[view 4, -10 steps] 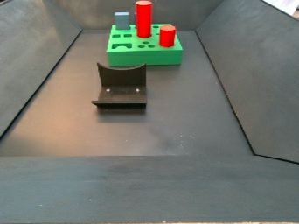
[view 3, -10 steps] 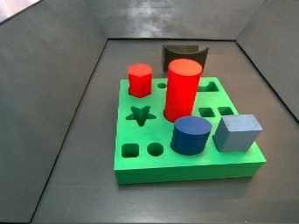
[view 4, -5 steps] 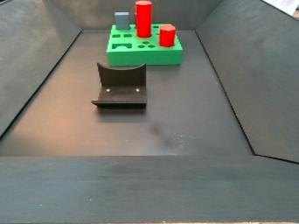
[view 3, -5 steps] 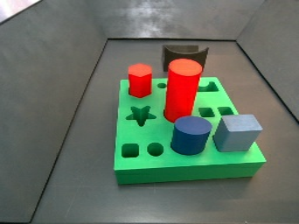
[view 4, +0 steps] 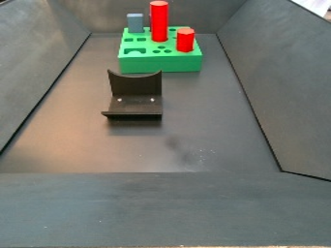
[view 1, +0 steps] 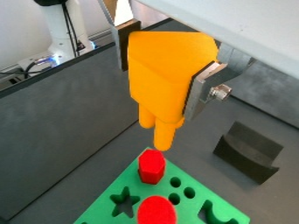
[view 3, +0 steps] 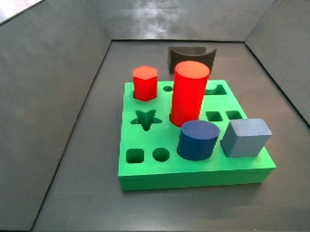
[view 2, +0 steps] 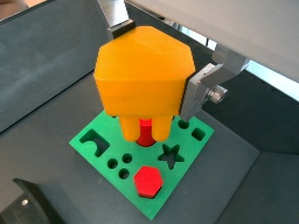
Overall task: Pick up the 3 prong object. Move up. Place the 3 prong object on the fixture. Regrasp the 3 prong object. Move to above the board. Insert the 3 prong object.
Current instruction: Insert the 3 prong object.
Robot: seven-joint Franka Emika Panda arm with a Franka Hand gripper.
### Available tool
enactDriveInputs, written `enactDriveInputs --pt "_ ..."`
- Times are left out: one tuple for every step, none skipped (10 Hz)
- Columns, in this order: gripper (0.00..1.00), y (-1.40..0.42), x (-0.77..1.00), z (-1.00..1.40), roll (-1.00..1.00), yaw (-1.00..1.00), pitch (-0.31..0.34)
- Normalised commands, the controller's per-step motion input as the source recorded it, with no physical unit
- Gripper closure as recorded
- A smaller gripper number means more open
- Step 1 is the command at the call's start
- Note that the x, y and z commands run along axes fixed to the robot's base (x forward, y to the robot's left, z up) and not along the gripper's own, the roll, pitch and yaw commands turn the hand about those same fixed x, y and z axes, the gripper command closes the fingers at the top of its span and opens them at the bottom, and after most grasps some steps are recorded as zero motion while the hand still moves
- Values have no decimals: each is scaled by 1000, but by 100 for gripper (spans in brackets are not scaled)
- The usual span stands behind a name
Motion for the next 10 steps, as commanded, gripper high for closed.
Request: enactDriveInputs --pt "100 0 0 0 -4 0 -11" --pt "100 0 0 -260 -34 0 0" --pt "100 0 40 -574 0 66 6" --pt "100 0 0 -757 -20 194 -50" --pt "100 31 120 -740 -60 226 -27" --pt "100 0 200 -666 -44 160 0" --pt "100 0 266 -634 -37 109 0" --pt "100 0 354 -631 -14 106 0" --pt "100 0 466 -523 4 0 24" --pt "100 26 477 -440 86 -60 90"
